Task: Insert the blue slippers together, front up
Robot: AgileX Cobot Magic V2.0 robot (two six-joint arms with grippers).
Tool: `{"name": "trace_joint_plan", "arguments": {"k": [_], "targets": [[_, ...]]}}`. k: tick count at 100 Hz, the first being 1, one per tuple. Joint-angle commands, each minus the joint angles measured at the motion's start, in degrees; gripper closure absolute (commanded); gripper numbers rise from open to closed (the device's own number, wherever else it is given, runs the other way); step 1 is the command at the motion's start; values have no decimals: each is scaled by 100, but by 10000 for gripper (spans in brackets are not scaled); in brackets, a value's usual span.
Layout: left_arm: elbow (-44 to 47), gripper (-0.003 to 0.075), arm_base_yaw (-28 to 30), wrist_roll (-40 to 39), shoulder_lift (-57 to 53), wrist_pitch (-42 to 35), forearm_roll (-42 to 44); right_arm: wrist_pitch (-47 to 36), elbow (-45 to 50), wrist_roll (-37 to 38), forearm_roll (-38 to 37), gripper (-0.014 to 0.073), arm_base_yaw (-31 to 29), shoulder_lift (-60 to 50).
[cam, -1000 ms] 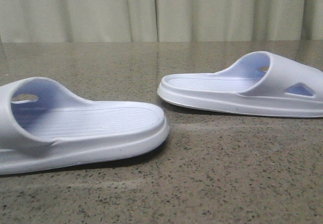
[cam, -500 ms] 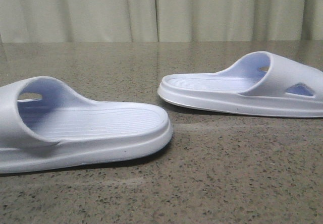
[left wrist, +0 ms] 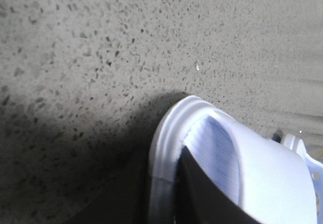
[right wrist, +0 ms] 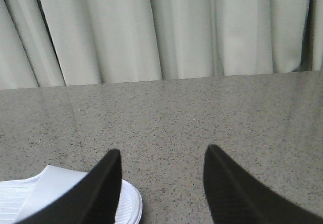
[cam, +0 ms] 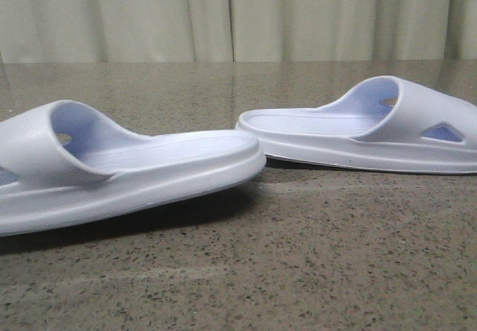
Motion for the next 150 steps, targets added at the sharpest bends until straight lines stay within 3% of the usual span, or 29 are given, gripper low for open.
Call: {"name": "trace_joint_plan", "arguments": {"k": [1,53,85,102,131,150], "targets": [[-103,700,-47,-33,29,-173,-119,-508,-176,-29,0,276,-21,112],[-471,704,-47,48,-1181,-579,-549,-673,-176,-29,0,276,-21,112],[-828,704,-47,48,-1248,-559,-888,-558,-171,-17,0,276,-21,388],[-828,704,-47,134,-1248,-572,-877,-491,-171,1012,58,276,-21,1274],[-828,704,-47,199,-1248,-562,-877,-775,-171,1157,2293,276,-21,2532],[-828,704,-47,199,-1248,-503,-877,-923,-171,1157,2816,276,-21,3118]]}}
